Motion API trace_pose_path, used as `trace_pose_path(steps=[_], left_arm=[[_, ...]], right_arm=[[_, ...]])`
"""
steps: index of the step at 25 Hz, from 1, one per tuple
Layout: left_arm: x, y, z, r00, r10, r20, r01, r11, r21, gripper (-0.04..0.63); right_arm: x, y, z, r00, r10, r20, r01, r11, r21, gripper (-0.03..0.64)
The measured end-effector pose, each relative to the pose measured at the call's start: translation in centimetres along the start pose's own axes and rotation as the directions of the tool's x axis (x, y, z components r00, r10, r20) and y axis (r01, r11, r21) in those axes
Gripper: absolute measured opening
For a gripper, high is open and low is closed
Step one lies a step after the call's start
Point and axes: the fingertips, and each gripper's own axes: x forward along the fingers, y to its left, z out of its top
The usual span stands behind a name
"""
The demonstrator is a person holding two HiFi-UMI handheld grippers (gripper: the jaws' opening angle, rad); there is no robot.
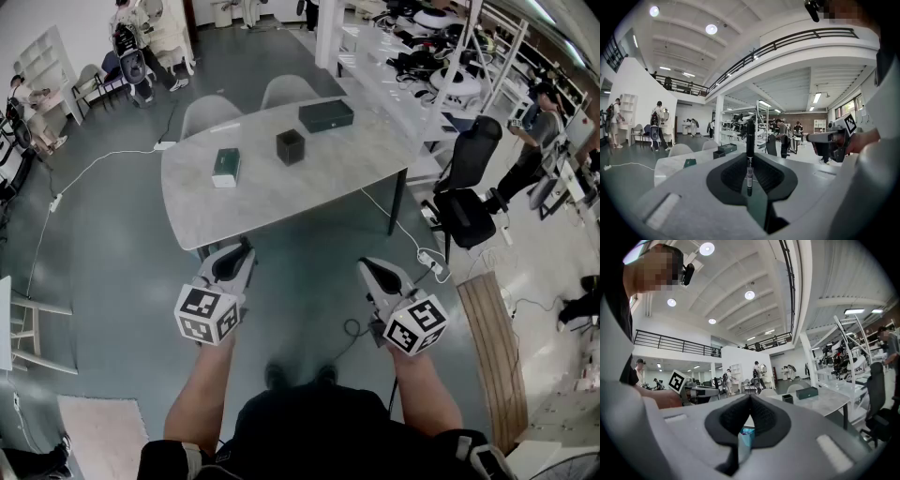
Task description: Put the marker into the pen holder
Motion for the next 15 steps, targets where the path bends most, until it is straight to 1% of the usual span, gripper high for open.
trace_pose_path(steps=[9, 12, 15], left_arm=[[1.4, -1.9, 0.3, 1.0, 0.021, 0.001, -0.021, 1.0, 0.018, 0.051], [2.4, -3.0, 0.2, 1.0, 0.016, -0.001, -0.016, 1.0, 0.018, 0.051], [3.2, -4.5, 0.3, 1.0, 0.009, 0.005, -0.009, 1.0, 0.016, 0.051]], right_arm=[[-1.2, -1.8, -0.2, 1.0, 0.008, 0.011, -0.008, 1.0, -0.009, 0.002], [-1.7, -2.9, -0.3, 1.0, 0.009, 0.019, -0.008, 1.0, -0.012, 0.002], [-2.5, -4.1, -0.5, 1.0, 0.013, 0.021, -0.013, 1.0, 0.007, 0.002]])
